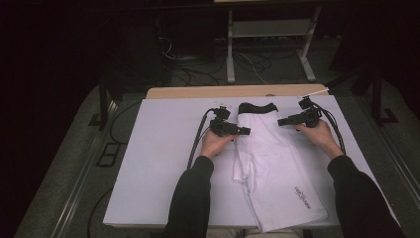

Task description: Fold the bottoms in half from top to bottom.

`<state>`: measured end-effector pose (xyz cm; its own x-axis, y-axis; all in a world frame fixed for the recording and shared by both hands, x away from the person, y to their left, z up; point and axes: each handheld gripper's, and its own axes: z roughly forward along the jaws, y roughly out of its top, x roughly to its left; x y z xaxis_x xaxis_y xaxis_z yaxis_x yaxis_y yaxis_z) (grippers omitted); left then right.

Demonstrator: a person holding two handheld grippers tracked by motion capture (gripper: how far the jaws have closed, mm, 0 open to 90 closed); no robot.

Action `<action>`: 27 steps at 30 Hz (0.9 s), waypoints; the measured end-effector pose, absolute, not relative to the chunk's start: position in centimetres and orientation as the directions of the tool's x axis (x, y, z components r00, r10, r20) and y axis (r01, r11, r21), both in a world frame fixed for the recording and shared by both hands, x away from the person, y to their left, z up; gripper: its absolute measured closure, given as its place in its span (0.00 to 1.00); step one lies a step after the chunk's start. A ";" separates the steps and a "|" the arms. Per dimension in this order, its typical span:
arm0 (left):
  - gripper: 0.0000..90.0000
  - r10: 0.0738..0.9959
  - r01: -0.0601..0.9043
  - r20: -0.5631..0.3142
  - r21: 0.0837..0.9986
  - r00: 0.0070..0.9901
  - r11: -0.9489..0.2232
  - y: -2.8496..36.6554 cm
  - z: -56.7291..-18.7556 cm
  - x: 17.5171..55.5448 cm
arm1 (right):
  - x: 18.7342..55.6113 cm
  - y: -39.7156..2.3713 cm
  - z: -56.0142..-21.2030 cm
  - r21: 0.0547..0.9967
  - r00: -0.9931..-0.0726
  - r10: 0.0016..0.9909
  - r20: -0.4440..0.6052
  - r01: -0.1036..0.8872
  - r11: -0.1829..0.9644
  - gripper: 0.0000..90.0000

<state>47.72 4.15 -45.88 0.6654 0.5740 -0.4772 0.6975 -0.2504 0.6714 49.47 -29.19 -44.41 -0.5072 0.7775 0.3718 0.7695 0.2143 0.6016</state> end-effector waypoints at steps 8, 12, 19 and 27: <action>0.23 0.592 0.699 -0.475 0.680 0.651 -0.222 4.3 -45.9 47.9 | 50.5 -28.7 -44.8 0.596 -0.499 0.786 0.366 0.774 0.214 0.37; 0.26 0.608 0.707 -0.477 0.676 0.635 -0.208 4.5 -46.0 48.0 | 50.9 -28.4 -45.0 0.590 -0.494 0.787 0.369 0.779 0.212 0.41; 0.40 0.618 0.708 -0.472 0.676 0.628 -0.204 4.2 -46.2 48.0 | 51.3 -28.2 -45.3 0.596 -0.475 0.781 0.406 0.785 0.168 0.57; 0.64 0.648 0.723 -0.468 0.665 0.601 -0.190 4.3 -46.3 48.2 | 51.2 -28.1 -45.4 0.596 -0.417 0.820 0.392 0.794 0.119 0.76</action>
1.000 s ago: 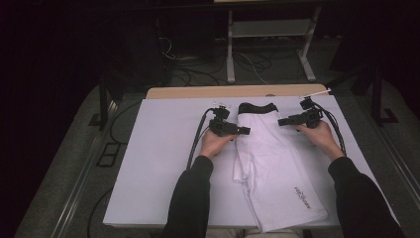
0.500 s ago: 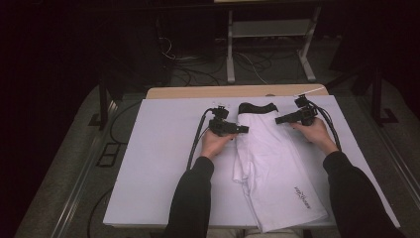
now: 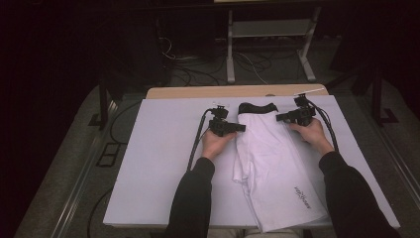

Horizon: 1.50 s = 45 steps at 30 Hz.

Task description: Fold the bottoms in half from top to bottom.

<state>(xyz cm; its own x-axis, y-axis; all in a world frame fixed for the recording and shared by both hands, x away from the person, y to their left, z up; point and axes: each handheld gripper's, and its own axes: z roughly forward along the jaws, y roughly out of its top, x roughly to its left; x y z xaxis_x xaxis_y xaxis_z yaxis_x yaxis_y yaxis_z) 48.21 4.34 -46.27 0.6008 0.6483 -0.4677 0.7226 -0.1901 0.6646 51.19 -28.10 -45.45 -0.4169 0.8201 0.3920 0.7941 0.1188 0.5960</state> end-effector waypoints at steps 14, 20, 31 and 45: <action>0.96 0.667 0.749 -0.474 0.633 0.574 -0.195 3.9 -46.2 48.7 | 50.7 -27.1 -45.2 0.611 -0.426 0.829 0.364 0.780 0.133 0.98; 0.98 0.677 0.739 -0.447 0.637 0.584 -0.217 3.8 -45.7 48.5 | 50.2 -27.8 -44.8 0.624 -0.413 0.804 0.428 0.778 0.068 0.98; 0.98 0.655 0.708 -0.431 0.666 0.621 -0.233 3.7 -43.3 47.3 | 49.0 -28.3 -43.4 0.655 -0.434 0.774 0.462 0.755 0.032 0.98; 0.98 0.633 0.717 -0.469 0.667 0.616 -0.204 4.4 -41.8 45.0 | 46.6 -28.8 -41.7 0.690 -0.458 0.746 0.483 0.723 -0.003 0.98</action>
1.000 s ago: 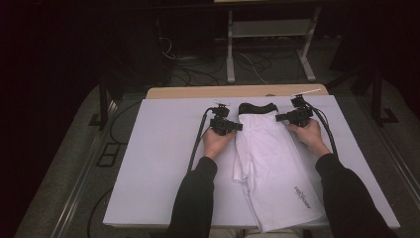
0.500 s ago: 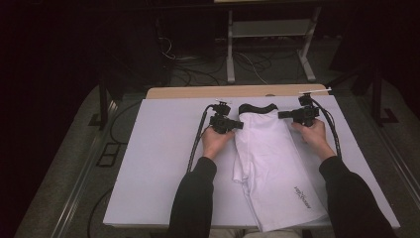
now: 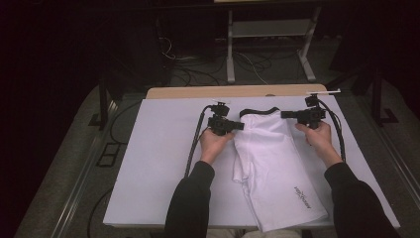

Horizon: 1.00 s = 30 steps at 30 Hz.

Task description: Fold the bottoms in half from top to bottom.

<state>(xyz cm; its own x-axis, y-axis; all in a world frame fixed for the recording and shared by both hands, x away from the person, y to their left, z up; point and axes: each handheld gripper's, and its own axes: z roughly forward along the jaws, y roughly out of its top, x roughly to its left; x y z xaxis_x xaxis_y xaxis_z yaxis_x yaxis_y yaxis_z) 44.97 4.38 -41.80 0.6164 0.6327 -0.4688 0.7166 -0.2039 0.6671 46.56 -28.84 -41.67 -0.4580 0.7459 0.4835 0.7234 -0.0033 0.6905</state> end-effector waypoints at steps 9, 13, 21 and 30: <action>0.98 0.609 0.716 -0.487 0.667 0.626 -0.204 5.0 -41.2 43.7 | 45.3 -28.5 -40.9 0.693 -0.466 0.738 0.488 0.720 -0.003 0.98; 0.98 0.591 0.716 -0.499 0.667 0.634 -0.204 5.1 -40.8 43.2 | 44.9 -28.5 -40.7 0.697 -0.472 0.743 0.475 0.717 0.010 0.98; 0.98 0.557 0.727 -0.535 0.658 0.635 -0.197 5.0 -39.8 41.8 | 43.4 -29.0 -40.5 0.698 -0.479 0.744 0.465 0.716 0.025 0.98; 0.98 0.498 0.736 -0.579 0.646 0.645 -0.202 4.4 -38.8 39.5 | 41.4 -29.4 -40.4 0.699 -0.495 0.746 0.446 0.713 0.055 0.98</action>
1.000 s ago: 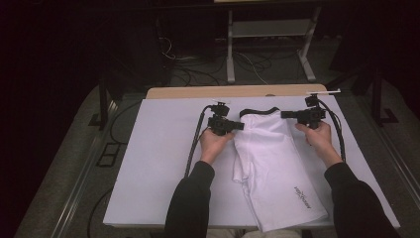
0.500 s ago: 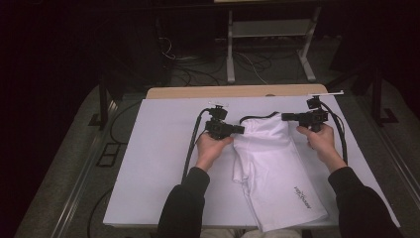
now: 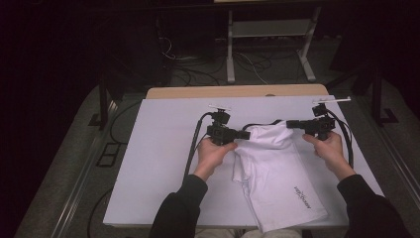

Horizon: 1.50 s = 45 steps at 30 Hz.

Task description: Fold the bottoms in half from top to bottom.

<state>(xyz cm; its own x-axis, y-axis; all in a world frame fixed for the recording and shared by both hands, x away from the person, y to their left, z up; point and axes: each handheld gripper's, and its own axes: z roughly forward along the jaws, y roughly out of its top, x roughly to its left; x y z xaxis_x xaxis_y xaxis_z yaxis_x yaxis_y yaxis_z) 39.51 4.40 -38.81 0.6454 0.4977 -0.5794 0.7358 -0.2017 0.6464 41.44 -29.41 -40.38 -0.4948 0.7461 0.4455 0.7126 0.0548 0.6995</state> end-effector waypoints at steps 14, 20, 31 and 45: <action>0.98 0.435 0.733 -0.607 0.644 0.665 -0.221 3.8 -38.8 36.7 | 38.6 -30.2 -40.3 0.702 -0.533 0.711 0.459 0.708 0.078 0.98; 0.98 0.408 0.735 -0.622 0.638 0.668 -0.230 3.7 -39.1 35.6 | 37.6 -30.4 -40.6 0.700 -0.545 0.699 0.462 0.709 0.091 0.98; 0.98 0.365 0.743 -0.650 0.624 0.666 -0.244 3.5 -40.5 33.9 | 35.6 -31.1 -41.1 0.700 -0.561 0.667 0.490 0.709 0.083 0.98; 0.98 0.317 0.754 -0.685 0.612 0.656 -0.239 3.4 -41.2 32.3 | 33.9 -31.6 -41.7 0.686 -0.560 0.667 0.492 0.720 0.099 0.98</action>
<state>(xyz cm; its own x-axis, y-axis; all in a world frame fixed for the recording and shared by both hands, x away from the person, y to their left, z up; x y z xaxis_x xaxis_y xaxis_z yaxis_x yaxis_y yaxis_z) 32.29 3.44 -41.18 0.6560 0.3171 -0.6849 0.7541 -0.2390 0.6117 33.88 -31.64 -41.69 -0.5600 0.6667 0.4918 0.7205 0.0988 0.6864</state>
